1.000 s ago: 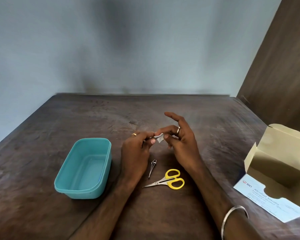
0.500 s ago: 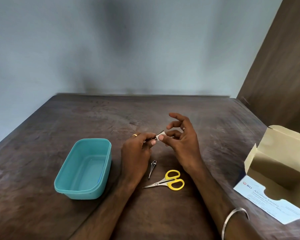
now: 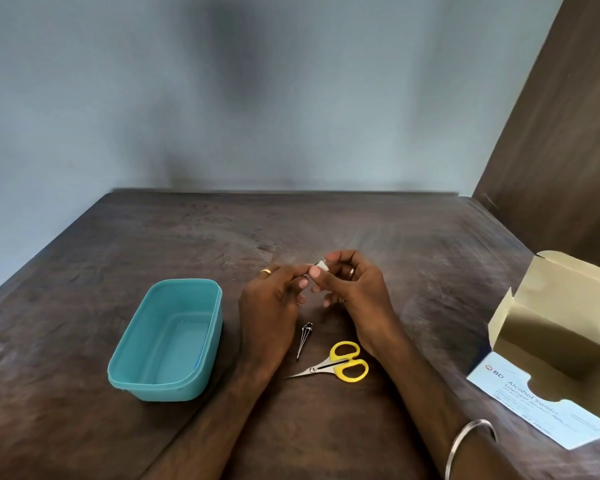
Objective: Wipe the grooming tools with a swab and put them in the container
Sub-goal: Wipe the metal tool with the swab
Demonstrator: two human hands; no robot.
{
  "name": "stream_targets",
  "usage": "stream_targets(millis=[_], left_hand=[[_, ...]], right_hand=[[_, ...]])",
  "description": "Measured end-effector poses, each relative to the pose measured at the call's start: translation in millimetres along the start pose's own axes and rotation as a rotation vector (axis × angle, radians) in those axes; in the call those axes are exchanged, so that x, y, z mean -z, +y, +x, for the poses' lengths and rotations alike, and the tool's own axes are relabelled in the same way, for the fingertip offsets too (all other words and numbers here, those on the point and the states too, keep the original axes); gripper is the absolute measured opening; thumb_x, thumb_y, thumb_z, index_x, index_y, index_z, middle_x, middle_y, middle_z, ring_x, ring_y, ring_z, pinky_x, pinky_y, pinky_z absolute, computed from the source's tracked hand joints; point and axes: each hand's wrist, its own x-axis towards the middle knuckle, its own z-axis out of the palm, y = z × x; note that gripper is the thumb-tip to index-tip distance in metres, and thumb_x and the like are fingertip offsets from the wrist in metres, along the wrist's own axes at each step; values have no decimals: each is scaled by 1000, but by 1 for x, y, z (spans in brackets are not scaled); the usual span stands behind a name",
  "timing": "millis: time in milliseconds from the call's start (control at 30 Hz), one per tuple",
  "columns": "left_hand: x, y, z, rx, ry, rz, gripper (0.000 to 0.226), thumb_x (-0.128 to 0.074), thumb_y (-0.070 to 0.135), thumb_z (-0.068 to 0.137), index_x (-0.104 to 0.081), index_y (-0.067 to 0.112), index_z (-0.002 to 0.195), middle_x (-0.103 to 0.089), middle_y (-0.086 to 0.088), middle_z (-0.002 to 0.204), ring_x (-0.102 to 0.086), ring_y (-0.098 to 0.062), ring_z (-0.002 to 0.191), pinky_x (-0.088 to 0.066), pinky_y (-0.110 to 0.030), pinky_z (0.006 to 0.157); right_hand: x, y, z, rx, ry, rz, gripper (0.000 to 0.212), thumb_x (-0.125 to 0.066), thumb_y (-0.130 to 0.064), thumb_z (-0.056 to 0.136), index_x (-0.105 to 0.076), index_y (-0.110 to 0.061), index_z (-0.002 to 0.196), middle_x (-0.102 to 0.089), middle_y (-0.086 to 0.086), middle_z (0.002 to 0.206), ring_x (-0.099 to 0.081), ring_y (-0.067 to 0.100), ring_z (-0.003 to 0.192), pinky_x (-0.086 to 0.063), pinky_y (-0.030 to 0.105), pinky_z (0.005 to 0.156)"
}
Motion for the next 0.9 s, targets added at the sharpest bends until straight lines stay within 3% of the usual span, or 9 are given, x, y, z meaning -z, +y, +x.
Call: stream_targets(millis=[133, 333, 500, 667, 800, 900], left_hand=[[-1, 0, 0, -21, 31, 5, 21, -66, 8, 88, -76, 22, 101, -72, 8, 86, -62, -1, 77, -48, -15, 66], [-1, 3, -1, -50, 53, 33, 22, -67, 5, 87, -76, 20, 101, -72, 6, 88, -58, 10, 75, -40, -2, 66], [-2, 3, -2, -39, 27, -7, 23, -65, 7, 90, -75, 21, 105, -71, 4, 89, -65, -4, 66, -50, -13, 58], [-3, 2, -1, 37, 25, -51, 23, -68, 12, 89, -72, 24, 108, -72, 8, 91, -66, -2, 67, -53, -17, 62], [-4, 3, 0, 152, -40, -96, 24, -70, 19, 89, -72, 23, 112, -72, 11, 85, -67, 1, 65, -53, -17, 63], [-5, 2, 0, 196, -90, -105, 16, -66, 19, 91, -75, 24, 104, -70, 14, 77, -63, 1, 65, -53, -24, 66]], right_hand=[[-2, -3, -3, -44, -29, -17, 27, -78, -10, 82, -67, 0, 104, -76, 8, 80, -72, 15, 66, -48, 28, 52], [-3, -3, -5, -43, 22, -30, 6, -79, -13, 82, -75, -9, 86, -76, 11, 73, -70, 18, 58, -46, 25, 43], [-3, -5, -6, -51, 73, -13, 13, -80, -14, 81, -75, -4, 87, -75, 12, 74, -64, 18, 51, -43, 27, 42], [-2, -7, -7, -50, 54, -2, 14, -74, -16, 87, -75, -5, 96, -77, 13, 86, -63, 20, 56, -45, 27, 44], [0, -10, -6, -42, 95, 13, 11, -75, -15, 86, -76, -6, 92, -76, 11, 81, -60, 19, 52, -44, 26, 43], [4, -13, -4, -35, 176, 42, 9, -76, -16, 85, -75, -8, 89, -76, 7, 78, -59, 15, 48, -43, 25, 42]])
